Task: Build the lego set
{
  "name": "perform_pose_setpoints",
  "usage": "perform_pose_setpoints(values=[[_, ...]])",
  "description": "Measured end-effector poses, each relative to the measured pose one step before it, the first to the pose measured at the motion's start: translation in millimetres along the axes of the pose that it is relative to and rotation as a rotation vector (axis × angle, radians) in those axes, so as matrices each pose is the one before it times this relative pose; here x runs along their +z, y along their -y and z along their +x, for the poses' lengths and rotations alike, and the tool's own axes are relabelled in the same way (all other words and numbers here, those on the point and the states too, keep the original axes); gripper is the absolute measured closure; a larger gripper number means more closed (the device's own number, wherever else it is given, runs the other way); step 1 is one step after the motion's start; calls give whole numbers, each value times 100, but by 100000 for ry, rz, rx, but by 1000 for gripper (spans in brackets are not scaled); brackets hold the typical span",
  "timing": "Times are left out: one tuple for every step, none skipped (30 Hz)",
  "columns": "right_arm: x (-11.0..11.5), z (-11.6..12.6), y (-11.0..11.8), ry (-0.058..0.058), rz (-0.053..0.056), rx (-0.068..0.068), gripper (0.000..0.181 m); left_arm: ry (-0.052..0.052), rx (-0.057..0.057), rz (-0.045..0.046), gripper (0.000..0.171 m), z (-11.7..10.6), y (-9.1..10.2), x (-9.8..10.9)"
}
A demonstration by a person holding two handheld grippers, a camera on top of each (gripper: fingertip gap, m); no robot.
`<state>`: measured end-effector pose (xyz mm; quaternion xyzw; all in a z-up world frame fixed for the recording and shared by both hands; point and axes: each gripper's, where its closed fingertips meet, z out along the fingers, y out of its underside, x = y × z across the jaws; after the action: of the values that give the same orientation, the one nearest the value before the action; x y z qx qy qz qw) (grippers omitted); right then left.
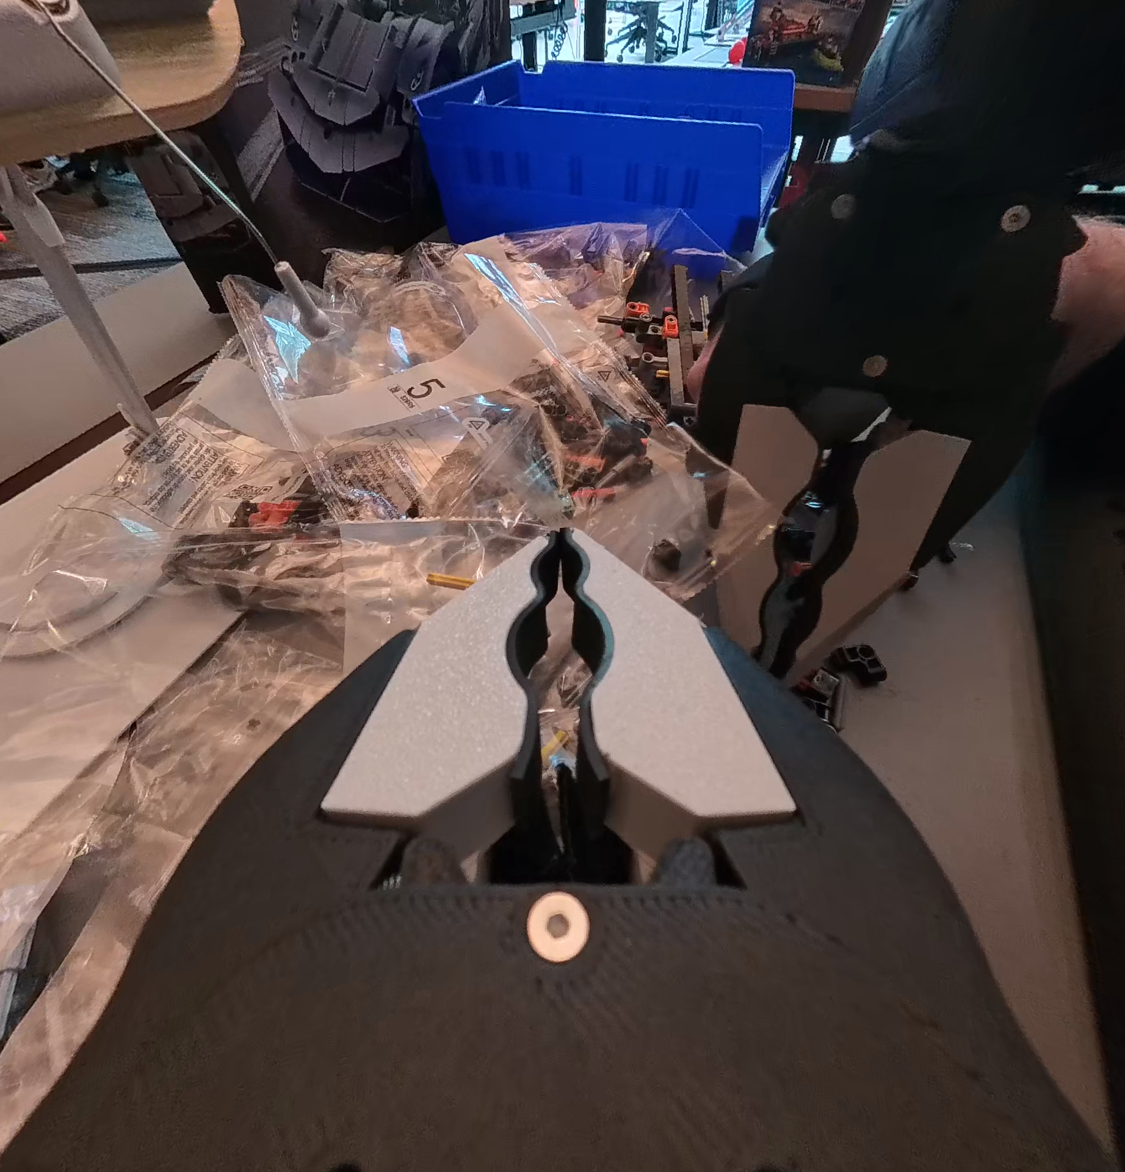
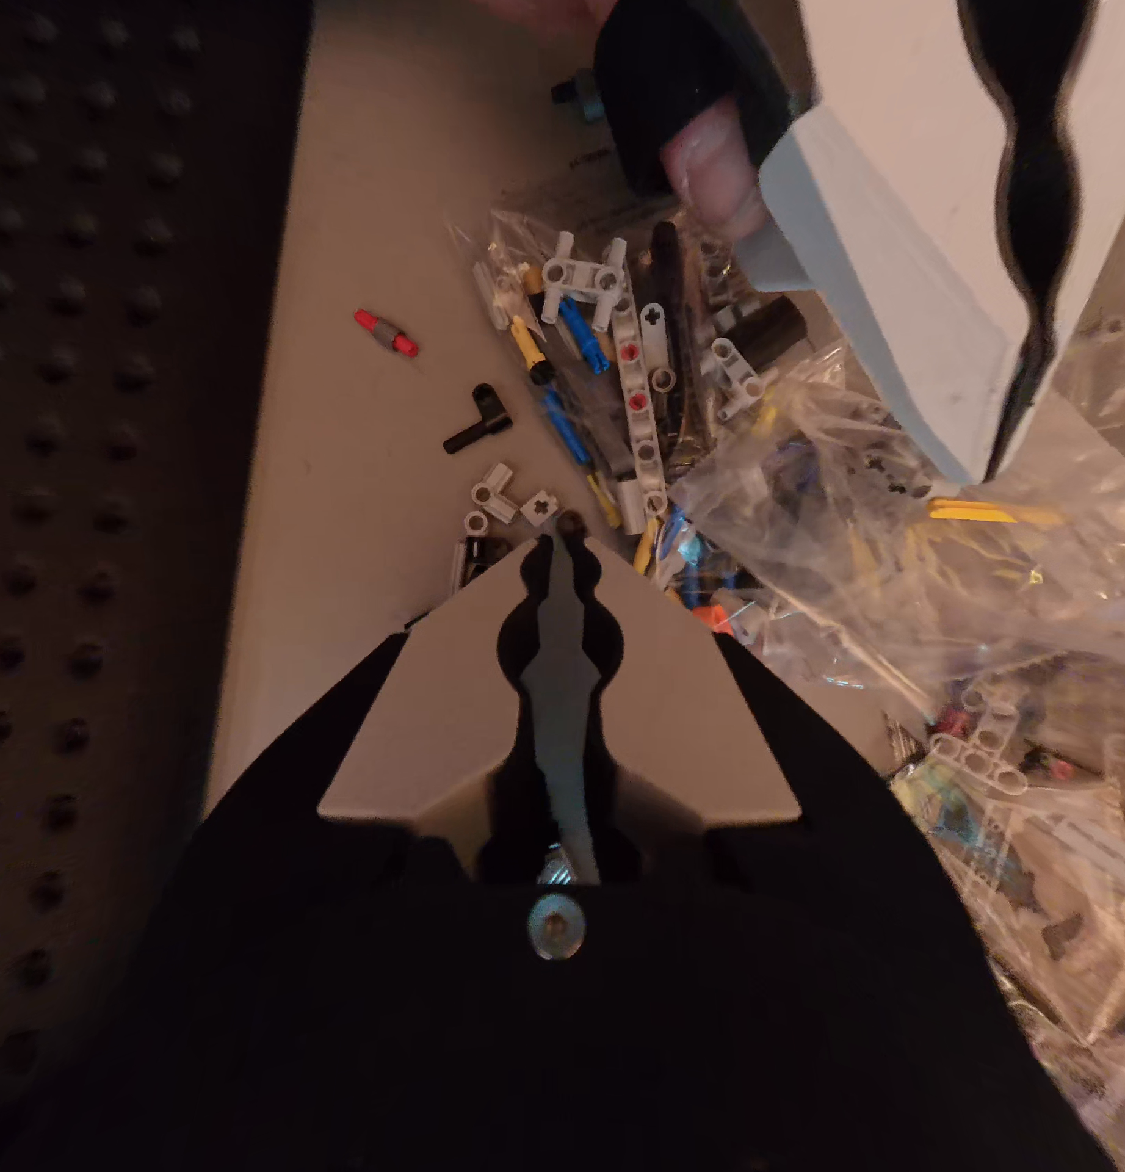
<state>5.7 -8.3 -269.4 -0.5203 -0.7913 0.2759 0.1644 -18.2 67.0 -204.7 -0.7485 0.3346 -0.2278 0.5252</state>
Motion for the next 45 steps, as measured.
perform_pose_setpoints(values=[[110,-49,-168,442,-1080,199,176,27,-23,-27,171,-9,-11,8],[76,-159,19,775,102,-371,173,-13,-10,13,171,3,2,1],[20,-178,134,973,561,-156,171,-34,24,34,171,10,12,-7],[65,-19,-2,114,-456,144,168,17,57,17,171,0,5,8],[52,80,-13,-588,-325,-98,169,-15,0,12,171,3,-3,-12],[18,-28,47,115,174,-165,170,-18,-22,-10,171,-3,1,6],[22,-53,33,300,86,23,170,-33,10,1,171,4,0,0],[15,37,-3,-348,-100,-162,171,-46,17,7,171,12,4,7],[5,64,-5,-719,-167,-575,176,-31,36,-57,171,9,-15,6],[2,26,8,-641,-159,-762,180,-11,27,-51,171,-1,-12,13],[9,46,21,-584,-135,-467,181,15,5,8,171,-2,1,1],[1,56,8,-565,-206,-200,181,19,-29,59,171,-14,3,-10],[6,-2,51,-55,208,-248,181,4,-34,37,171,-5,2,-4],[62,-64,67,386,359,73,180,-8,-26,-38,171,-4,-3,4],[76,-52,61,404,200,368,177,-2,64,-12,171,10,-1,0],[32,33,64,-87,71,246,176,3,60,-5,171,9,0,0],[11,149,24,-889,-184,1,173,7,-17,-7,171,-7,-8,9],[11,178,23,-1157,-214,-321,169,-24,-92,30,171,-4,4,2],[16,74,56,-763,-29,-715,169,-23,-23,28,171,5,4,2],[51,21,62,-356,160,-648,169,2,77,-4,171,-6,-1,0],[100,14,59,92,197,-62,169,-16,-5,7,171,9,4,7],[116,72,108,12,496,237,171,-31,-67,47,171,2,-1,13],[47,113,47,-388,70,-166,174,-43,13,-47,171,11,1,17],[-61,39,-69,-297,-501,-516,175,29,113,-109,171,9,-22,3],[-148,-59,-117,181,-531,-457,178,51,96,76,171,1,25,-14],[-166,-44,-119,28,-355,-169,181,40,-45,135,171,-8,16,-27],[-145,57,-21,-540,118,-25,181,46,-100,108,171,-27,23,-27],[-125,-4,124,-99,867,-65,180,-14,-33,56,171,-17,5,-4],[-78,62,192,-239,1006,139,178,-79,-20,-55,171,19,-10,20],[-2,134,155,-679,607,300,175,-94,77,-148,171,27,-27,31],[101,71,44,-269,-24,141,173,-47,107,-138,171,19,-30,18],[177,8,-87,72,-737,-15,171,-9,33,-31,171,-2,1,11],[232,-16,-204,95,-1329,-43,170,22,-74,-10,171,-12,-2,-1],[242,-12,-224,-68,-1498,-179,170,15,-123,47,171,-21,-8,-8],[168,-127,-123,487,-884,-443,171,-42,-81,75,171,-2,15,-12],[27,-171,79,741,367,-447,176,10,30,-37,171,3,-12,8],[4,-80,-18,311,-246,-252,176,22,79,-73,171,-2,-8,2],[-51,-152,-18,917,7,52,176,16,39,-22,171,2,0,5],[-207,-206,85,1488,1092,297,176,62,-10,76,171,-14,13,-18],[-409,-64,214,679,2110,421,176,46,-88,186,171,-20,32,-28],[-623,14,316,193,2823,218,176,30,-131,191,171,-29,42,-32],[-856,222,456,-1177,3680,163,176,-57,-38,78,171,4,22,-22],[-1056,406,650,-2367,4787,229,176,-94,48,-24,171,24,-3,-1],[-1172,476,940,-2621,6281,516,176,-147,119,-11,171,40,13,10],[-1106,556,1154,-2763,7185,993,176,-219,111,46,171,64,27,28]])
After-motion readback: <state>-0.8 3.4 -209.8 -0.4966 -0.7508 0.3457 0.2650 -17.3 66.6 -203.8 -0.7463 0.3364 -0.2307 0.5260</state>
